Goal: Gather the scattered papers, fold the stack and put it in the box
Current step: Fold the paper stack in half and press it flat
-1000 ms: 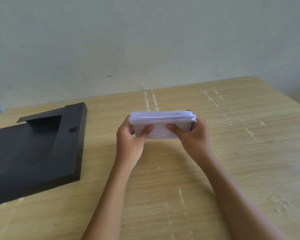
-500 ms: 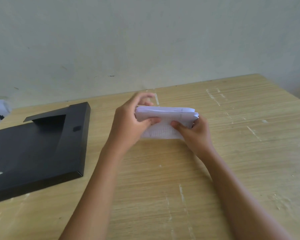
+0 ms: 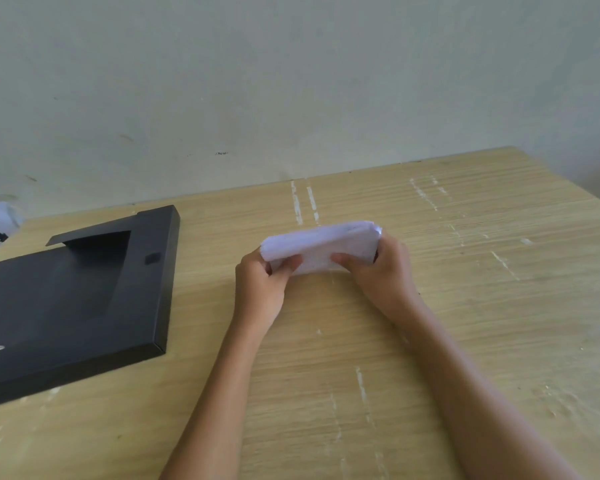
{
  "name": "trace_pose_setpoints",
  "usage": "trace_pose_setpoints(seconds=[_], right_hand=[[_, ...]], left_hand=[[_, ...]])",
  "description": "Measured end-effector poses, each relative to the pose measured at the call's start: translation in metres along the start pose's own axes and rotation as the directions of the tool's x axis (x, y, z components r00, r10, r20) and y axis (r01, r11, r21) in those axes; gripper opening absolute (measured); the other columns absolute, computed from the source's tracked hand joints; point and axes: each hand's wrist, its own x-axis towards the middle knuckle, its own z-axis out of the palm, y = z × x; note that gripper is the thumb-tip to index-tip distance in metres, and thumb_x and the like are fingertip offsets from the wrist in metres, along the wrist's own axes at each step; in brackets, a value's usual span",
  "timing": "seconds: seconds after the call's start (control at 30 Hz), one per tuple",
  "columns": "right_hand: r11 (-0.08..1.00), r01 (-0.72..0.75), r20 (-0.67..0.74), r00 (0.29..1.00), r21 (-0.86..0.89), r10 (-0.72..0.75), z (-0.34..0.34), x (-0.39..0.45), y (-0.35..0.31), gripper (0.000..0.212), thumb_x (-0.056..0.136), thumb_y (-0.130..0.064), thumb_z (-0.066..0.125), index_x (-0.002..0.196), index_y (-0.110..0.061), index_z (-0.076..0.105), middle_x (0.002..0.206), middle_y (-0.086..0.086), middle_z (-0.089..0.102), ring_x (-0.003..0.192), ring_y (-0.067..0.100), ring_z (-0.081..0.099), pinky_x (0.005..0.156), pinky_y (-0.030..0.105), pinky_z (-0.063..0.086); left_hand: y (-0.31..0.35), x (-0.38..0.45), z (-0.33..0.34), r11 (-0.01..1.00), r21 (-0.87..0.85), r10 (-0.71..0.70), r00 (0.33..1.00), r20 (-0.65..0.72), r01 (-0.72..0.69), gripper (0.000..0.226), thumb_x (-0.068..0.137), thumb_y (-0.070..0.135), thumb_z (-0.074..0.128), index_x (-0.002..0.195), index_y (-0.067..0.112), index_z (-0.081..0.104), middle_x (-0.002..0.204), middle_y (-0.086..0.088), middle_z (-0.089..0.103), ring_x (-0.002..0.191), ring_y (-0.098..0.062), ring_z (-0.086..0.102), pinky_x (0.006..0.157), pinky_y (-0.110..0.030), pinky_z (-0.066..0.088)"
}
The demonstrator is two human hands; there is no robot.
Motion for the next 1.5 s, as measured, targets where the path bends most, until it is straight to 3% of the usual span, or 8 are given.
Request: trace_pose_setpoints(seconds=[0.1, 0.5, 0.67, 0.9, 1.1, 1.2, 1.33, 1.5], right_hand=[[1.000, -0.011, -0.006, 1.000, -0.022, 0.011, 0.001, 0.000, 0.001, 0.043, 0.075, -0.015, 0.086, 0.064, -0.036, 0.050, 0.054, -0.019, 0.050, 0.049, -0.015, 0.052, 0.049, 0.006, 0.038], [0.998, 0.049, -0.100, 0.994, -0.033, -0.052, 0.014, -0.012, -0.003, 0.021, 0.085, -0.021, 0.078, 0.086, -0.029, 0.059, 0.059, -0.022, 0.054, 0.058, -0.014, 0.057, 0.055, 0.006, 0.039], [0.999, -0.047, -0.064, 0.997, -0.009, 0.046, 0.012, -0.007, 0.002, 0.021, 0.083, -0.020, 0.080, 0.085, -0.028, 0.061, 0.071, -0.021, 0.061, 0.068, -0.007, 0.057, 0.057, 0.007, 0.040], [0.999, -0.020, -0.023, 1.000, -0.028, 0.019, 0.017, -0.008, 0.004, 0.017, 0.087, -0.017, 0.075, 0.088, -0.027, 0.061, 0.067, -0.020, 0.059, 0.061, -0.014, 0.059, 0.055, 0.003, 0.039], [0.997, -0.080, 0.003, 0.997, -0.002, 0.080, 0.012, -0.004, 0.010, 0.013, 0.085, -0.019, 0.078, 0.090, -0.023, 0.067, 0.072, -0.019, 0.063, 0.065, -0.006, 0.059, 0.056, 0.007, 0.042], [0.997, -0.071, 0.014, 0.997, -0.004, 0.071, 0.011, -0.003, 0.009, 0.014, 0.084, -0.018, 0.078, 0.087, -0.025, 0.067, 0.072, -0.016, 0.065, 0.066, -0.001, 0.062, 0.061, 0.018, 0.047], [0.999, -0.053, 0.012, 0.999, -0.011, 0.053, 0.012, -0.002, 0.015, 0.020, 0.084, -0.015, 0.077, 0.074, -0.029, 0.067, 0.067, -0.016, 0.067, 0.058, -0.008, 0.060, 0.060, 0.021, 0.046], [0.994, 0.105, 0.091, 0.990, 0.033, -0.107, 0.010, -0.003, 0.012, 0.034, 0.089, -0.008, 0.070, 0.108, -0.036, 0.076, 0.096, -0.026, 0.076, 0.092, -0.005, 0.071, 0.080, 0.020, 0.055]], left_hand=[[-0.004, 0.003, -0.001, 1.000, 0.007, -0.022, 1.000, -0.003, 0.022, 0.061, 0.074, 0.052, 0.079, 0.085, -0.007, 0.066, 0.070, 0.000, 0.057, 0.064, -0.013, 0.045, 0.061, -0.034, 0.040], [0.027, -0.020, 0.011, 0.979, 0.199, 0.005, 0.980, -0.197, 0.035, 0.051, 0.090, 0.028, 0.078, 0.057, 0.020, 0.039, 0.049, 0.010, 0.037, 0.051, -0.017, 0.029, 0.045, -0.021, 0.025], [0.018, -0.013, 0.007, 0.977, 0.192, -0.068, 0.992, -0.102, 0.087, 0.041, 0.091, 0.035, 0.075, 0.076, 0.002, 0.057, 0.062, 0.001, 0.049, 0.057, -0.018, 0.040, 0.053, -0.032, 0.034], [0.027, -0.019, 0.002, 0.997, 0.071, -0.027, 0.993, -0.116, 0.035, 0.020, 0.094, 0.024, 0.075, 0.109, 0.019, 0.064, 0.094, 0.014, 0.067, 0.088, -0.009, 0.066, 0.076, -0.021, 0.049], [0.016, -0.019, 0.000, 0.988, 0.122, -0.089, 0.992, -0.085, 0.099, 0.029, 0.092, 0.028, 0.077, 0.080, 0.016, 0.054, 0.071, 0.004, 0.056, 0.067, -0.020, 0.053, 0.056, -0.016, 0.038], [0.032, -0.026, -0.004, 0.987, 0.161, -0.008, 0.997, -0.080, 0.021, 0.050, 0.092, 0.045, 0.073, 0.132, 0.020, 0.055, 0.115, 0.016, 0.064, 0.106, -0.005, 0.063, 0.086, -0.017, 0.045], [0.060, -0.028, -0.005, 0.664, 0.556, 0.626, 0.778, -0.050, -0.499, 0.057, 0.102, 0.037, 0.056, 0.154, 0.016, 0.046, 0.156, -0.001, 0.051, 0.149, -0.026, 0.042, 0.121, -0.035, 0.033], [0.065, -0.017, 0.015, 0.386, 0.765, 0.542, 0.798, 0.264, -0.515, 0.045, 0.108, 0.041, 0.038, 0.147, 0.025, 0.054, 0.144, 0.005, 0.063, 0.137, -0.027, 0.054, 0.120, -0.052, 0.032]])
